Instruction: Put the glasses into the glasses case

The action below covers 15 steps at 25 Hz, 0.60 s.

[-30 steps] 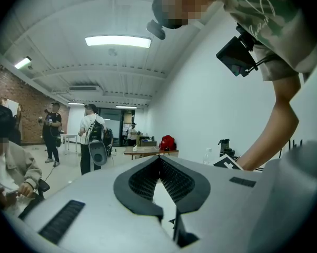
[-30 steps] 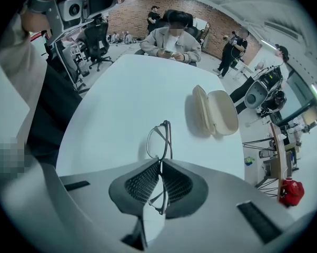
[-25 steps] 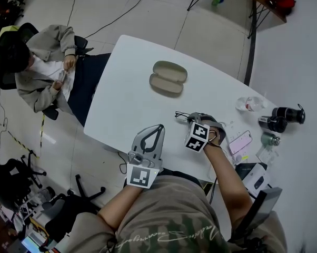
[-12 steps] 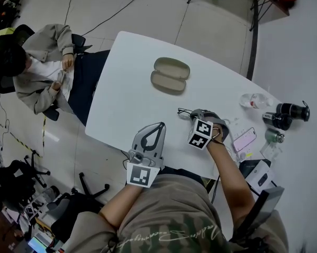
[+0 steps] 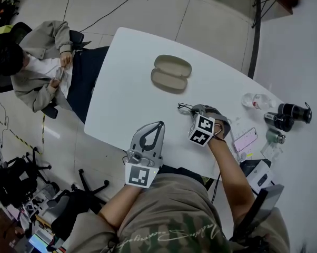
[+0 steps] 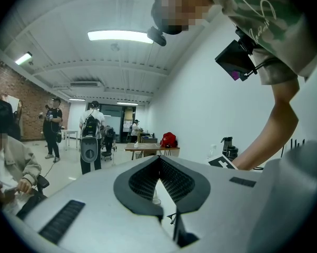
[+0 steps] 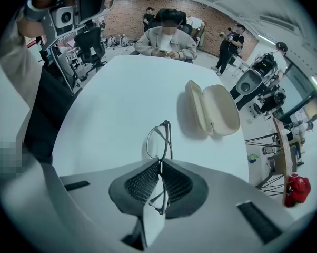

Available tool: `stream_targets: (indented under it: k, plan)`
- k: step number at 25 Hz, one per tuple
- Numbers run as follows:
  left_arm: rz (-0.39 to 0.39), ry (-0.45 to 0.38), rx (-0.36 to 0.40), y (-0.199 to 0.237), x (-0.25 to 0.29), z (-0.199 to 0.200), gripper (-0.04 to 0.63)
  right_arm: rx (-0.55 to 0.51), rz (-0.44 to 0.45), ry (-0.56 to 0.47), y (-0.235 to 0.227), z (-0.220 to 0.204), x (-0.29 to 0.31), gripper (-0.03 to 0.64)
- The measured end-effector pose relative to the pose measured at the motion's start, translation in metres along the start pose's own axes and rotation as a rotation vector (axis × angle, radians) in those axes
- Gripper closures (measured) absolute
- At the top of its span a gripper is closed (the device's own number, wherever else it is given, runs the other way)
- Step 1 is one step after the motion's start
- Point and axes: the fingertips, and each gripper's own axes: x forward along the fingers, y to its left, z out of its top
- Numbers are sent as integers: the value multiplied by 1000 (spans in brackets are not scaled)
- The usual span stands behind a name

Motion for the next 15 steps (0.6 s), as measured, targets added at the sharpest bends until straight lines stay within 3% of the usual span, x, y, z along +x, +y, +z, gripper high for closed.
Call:
stream_targets:
  k: [15]
  plan:
    - [42, 8, -33, 6, -4, -5, 589, -33, 17, 7, -6, 2, 8, 586]
